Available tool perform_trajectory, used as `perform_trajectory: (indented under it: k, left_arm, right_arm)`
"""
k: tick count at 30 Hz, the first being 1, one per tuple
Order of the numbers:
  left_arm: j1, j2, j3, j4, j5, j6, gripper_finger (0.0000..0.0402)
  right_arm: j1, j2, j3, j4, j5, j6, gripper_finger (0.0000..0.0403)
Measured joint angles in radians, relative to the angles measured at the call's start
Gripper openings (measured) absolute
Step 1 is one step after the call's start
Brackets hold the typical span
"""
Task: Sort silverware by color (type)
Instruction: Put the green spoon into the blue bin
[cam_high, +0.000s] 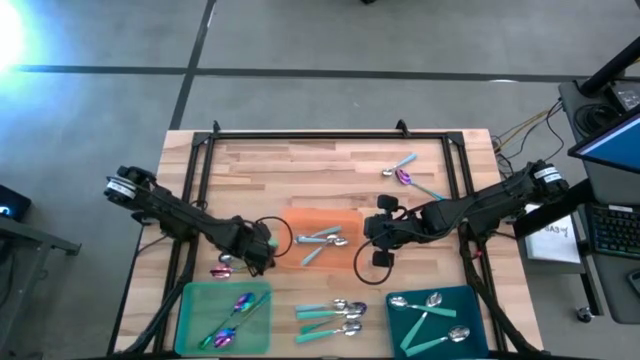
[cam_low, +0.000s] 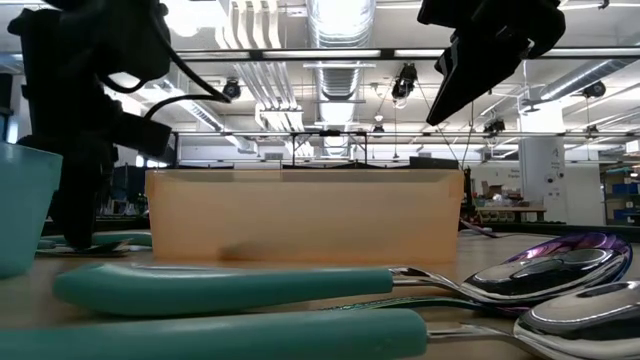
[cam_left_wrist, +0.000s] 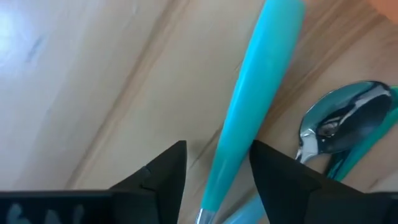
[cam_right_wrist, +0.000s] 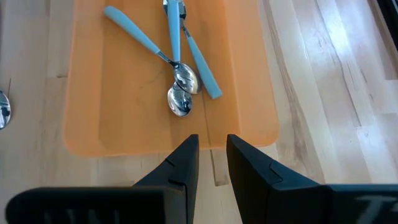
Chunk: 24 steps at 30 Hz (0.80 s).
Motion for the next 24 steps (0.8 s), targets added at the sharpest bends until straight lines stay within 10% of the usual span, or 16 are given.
perform_trajectory:
  k: [12, 24]
  left_arm:
    - [0.002, 0.002, -0.014, 0.069, 0.045, -0.013, 0.0032]
    - [0.002, -0.002, -0.013, 0.057, 0.025, -0.058, 0.0033]
  right_arm:
    - [0.000, 0.000, 0.000, -0.004, 0.000, 0.006, 0.0073]
    - [0.002, -0.002, 0.014, -0.057, -0.009, 0.047, 0.0073]
